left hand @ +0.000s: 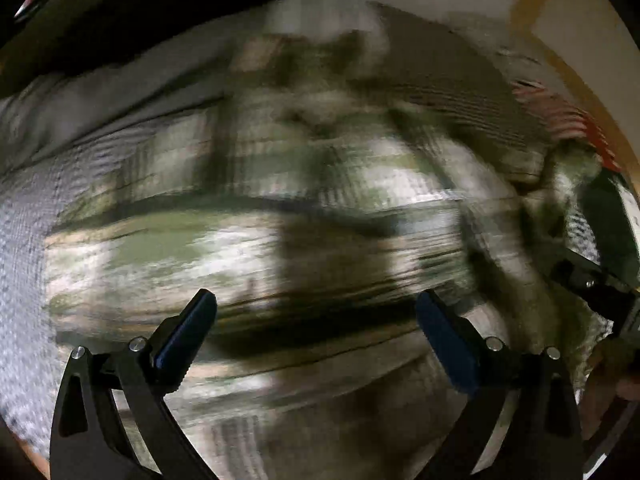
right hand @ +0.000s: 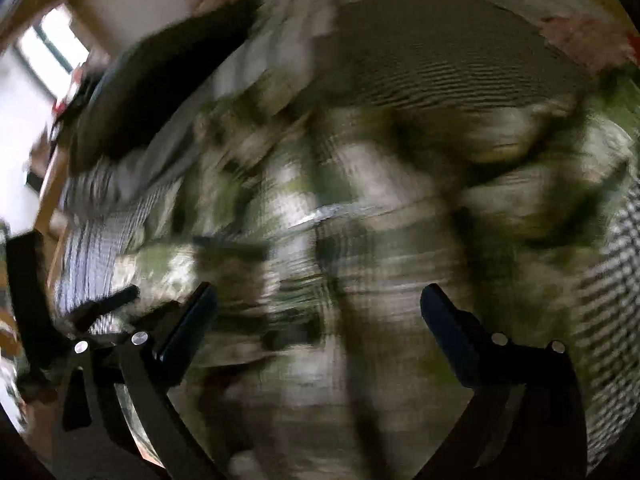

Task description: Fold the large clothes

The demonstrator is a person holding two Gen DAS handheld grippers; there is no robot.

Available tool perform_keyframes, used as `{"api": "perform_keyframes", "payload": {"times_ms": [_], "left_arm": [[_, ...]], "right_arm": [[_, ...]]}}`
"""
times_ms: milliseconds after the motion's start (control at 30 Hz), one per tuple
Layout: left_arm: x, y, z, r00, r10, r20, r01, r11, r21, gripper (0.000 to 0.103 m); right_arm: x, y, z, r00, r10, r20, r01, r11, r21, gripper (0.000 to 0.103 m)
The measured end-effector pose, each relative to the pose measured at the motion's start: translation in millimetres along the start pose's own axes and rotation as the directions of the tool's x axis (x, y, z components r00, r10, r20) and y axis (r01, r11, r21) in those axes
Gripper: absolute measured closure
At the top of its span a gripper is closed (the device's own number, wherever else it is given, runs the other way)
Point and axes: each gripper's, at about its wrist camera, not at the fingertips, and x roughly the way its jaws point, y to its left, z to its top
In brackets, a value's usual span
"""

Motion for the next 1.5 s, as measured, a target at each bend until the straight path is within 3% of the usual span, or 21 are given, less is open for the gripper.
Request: {"api": "perform_keyframes", "payload": {"times_ms": [200,300,467,667,767,867,967,1067,1167,1233,1267,1300,1333,1500], "left_arm": [[31.9,-137.6,23.5,0.996,-0.088,0.003,0.086,0.985,0.15,0.005],[50.2,-178.5,47.4,0.993,-0.119,-0.011,0.119,0.968,0.22,0.005],[83.5,-226.5,88.4,0.993,-0.113,-0.031,0.117,0.947,0.298,0.005],[119.5,-281.6,119.8,0.985,-0.148,-0.088,0.168,0.937,0.307,0.005],[112.2,-315.9,117.2,0.976,-0.209,-0.067,0.219,0.912,0.347,0.005],[103.6,-351.7,95.7,0.978,-0.206,-0.037,0.199,0.86,0.47,0.005],[104.2,-384.7,66.3,0.986,-0.164,-0.033,0.151,0.786,0.599,0.005],[115.0,-408.4,36.4,0.998,-0.066,-0.021,0.062,0.707,0.704,0.005],[130.7,-412.5,21.2,0.999,0.011,-0.052,0.031,0.67,0.742,0.005],[146.0,-407.6,13.9,0.992,0.061,-0.107,0.039,0.672,0.74,0.005],[149.3,-402.5,12.8,0.991,0.057,-0.124,0.05,0.691,0.721,0.005],[149.6,-399.5,12.8,0.99,0.049,-0.13,0.059,0.701,0.71,0.005],[149.4,-397.7,12.8,0.99,0.049,-0.134,0.06,0.707,0.705,0.005],[141.2,-391.4,6.2,0.986,0.069,-0.154,0.056,0.727,0.684,0.005]], "right_arm": [[-31.7,-90.3,16.5,0.997,-0.062,0.04,0.059,0.996,0.074,0.003],[-43.8,-126.5,17.0,0.994,-0.088,0.06,0.082,0.992,0.1,0.003],[-56.9,-195.8,21.6,0.983,-0.151,0.107,0.126,0.969,0.212,0.003],[-72.1,-281.1,55.0,0.943,-0.25,0.22,0.155,0.914,0.374,0.003],[-73.6,-321.8,87.0,0.915,-0.296,0.274,0.165,0.895,0.415,0.003],[-63.7,-363.7,115.2,0.92,-0.292,0.26,0.152,0.88,0.45,0.003],[-46.5,-385.9,139.9,0.932,-0.268,0.242,0.133,0.879,0.458,0.003],[-31.5,-389.7,163.4,0.939,-0.25,0.235,0.135,0.899,0.416,0.003],[-15.3,-391.4,182.9,0.946,-0.239,0.218,0.142,0.912,0.384,0.003],[-9.5,-398.4,189.2,0.946,-0.237,0.222,0.129,0.901,0.414,0.012],[-8.8,-401.2,191.9,0.944,-0.243,0.222,0.13,0.895,0.426,0.022],[-9.2,-404.0,193.5,0.946,-0.239,0.218,0.126,0.892,0.433,0.056],[-9.0,-407.0,194.5,0.953,-0.218,0.209,0.108,0.892,0.438,0.077],[-17.7,-403.4,193.5,0.96,-0.142,0.243,0.031,0.912,0.408,0.085]]}}
